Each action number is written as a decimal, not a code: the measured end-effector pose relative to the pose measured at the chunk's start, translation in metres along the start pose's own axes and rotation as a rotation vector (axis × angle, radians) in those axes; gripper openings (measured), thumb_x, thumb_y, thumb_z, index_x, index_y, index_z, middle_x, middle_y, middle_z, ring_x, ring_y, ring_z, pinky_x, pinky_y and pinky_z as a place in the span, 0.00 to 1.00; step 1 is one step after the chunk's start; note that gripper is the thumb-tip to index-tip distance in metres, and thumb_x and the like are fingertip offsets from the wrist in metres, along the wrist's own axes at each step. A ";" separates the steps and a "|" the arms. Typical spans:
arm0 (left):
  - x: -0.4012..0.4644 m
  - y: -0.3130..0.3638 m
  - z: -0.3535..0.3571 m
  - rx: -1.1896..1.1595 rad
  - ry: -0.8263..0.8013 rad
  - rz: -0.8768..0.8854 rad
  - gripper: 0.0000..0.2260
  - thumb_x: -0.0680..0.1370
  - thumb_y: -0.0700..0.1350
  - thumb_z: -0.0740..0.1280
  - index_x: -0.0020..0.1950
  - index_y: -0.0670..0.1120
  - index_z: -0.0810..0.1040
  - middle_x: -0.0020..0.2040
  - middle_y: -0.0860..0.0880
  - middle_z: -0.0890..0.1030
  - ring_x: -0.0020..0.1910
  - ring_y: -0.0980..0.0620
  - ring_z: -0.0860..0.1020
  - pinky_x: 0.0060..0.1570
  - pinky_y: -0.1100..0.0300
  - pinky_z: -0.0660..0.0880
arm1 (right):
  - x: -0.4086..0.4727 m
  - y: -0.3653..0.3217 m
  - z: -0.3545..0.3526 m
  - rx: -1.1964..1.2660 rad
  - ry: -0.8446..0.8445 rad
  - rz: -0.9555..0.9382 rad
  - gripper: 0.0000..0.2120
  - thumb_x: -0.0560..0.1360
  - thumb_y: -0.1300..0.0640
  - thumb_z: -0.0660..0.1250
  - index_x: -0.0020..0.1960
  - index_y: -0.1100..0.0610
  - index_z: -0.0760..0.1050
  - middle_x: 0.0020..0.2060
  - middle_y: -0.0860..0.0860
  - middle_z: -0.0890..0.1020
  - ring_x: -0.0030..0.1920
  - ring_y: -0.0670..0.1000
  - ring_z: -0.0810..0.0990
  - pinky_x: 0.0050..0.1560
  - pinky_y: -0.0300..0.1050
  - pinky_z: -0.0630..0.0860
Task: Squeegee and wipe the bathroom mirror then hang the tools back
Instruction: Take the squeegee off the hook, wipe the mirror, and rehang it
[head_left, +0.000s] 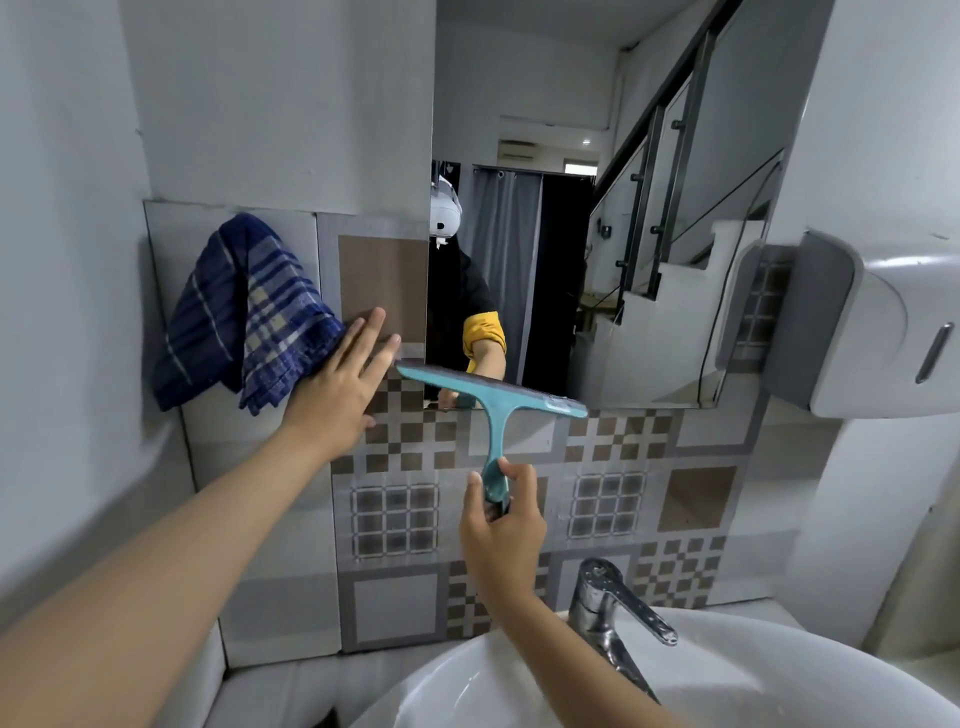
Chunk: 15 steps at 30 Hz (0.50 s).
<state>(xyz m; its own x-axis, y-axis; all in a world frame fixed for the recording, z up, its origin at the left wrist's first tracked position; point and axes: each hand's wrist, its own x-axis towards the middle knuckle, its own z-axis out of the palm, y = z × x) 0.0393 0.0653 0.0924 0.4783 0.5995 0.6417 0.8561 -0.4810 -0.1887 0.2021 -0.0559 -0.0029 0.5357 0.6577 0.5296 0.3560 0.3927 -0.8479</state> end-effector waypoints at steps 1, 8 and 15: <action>0.000 -0.001 0.000 -0.008 0.002 0.003 0.48 0.67 0.43 0.76 0.77 0.48 0.46 0.77 0.49 0.35 0.76 0.47 0.41 0.60 0.46 0.75 | 0.001 0.005 -0.005 -0.029 -0.018 -0.019 0.06 0.76 0.58 0.68 0.51 0.54 0.72 0.26 0.46 0.73 0.24 0.43 0.71 0.24 0.38 0.69; 0.000 -0.003 0.004 0.010 0.024 0.011 0.47 0.67 0.39 0.75 0.77 0.48 0.47 0.77 0.49 0.35 0.76 0.46 0.42 0.55 0.48 0.77 | 0.005 0.025 -0.029 -0.130 -0.108 -0.063 0.08 0.75 0.58 0.69 0.51 0.51 0.71 0.27 0.45 0.73 0.25 0.43 0.70 0.25 0.41 0.69; 0.001 0.001 0.005 0.037 0.009 -0.012 0.49 0.67 0.44 0.76 0.77 0.47 0.46 0.77 0.46 0.35 0.76 0.44 0.42 0.61 0.45 0.74 | 0.006 0.022 -0.043 -0.091 -0.165 -0.045 0.07 0.75 0.59 0.69 0.49 0.51 0.72 0.29 0.46 0.75 0.25 0.42 0.71 0.24 0.35 0.68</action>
<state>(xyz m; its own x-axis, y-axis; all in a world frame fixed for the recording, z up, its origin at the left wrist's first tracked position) 0.0415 0.0691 0.0894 0.4662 0.5997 0.6505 0.8686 -0.4499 -0.2077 0.2467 -0.0708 -0.0174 0.3873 0.7406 0.5490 0.4486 0.3689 -0.8141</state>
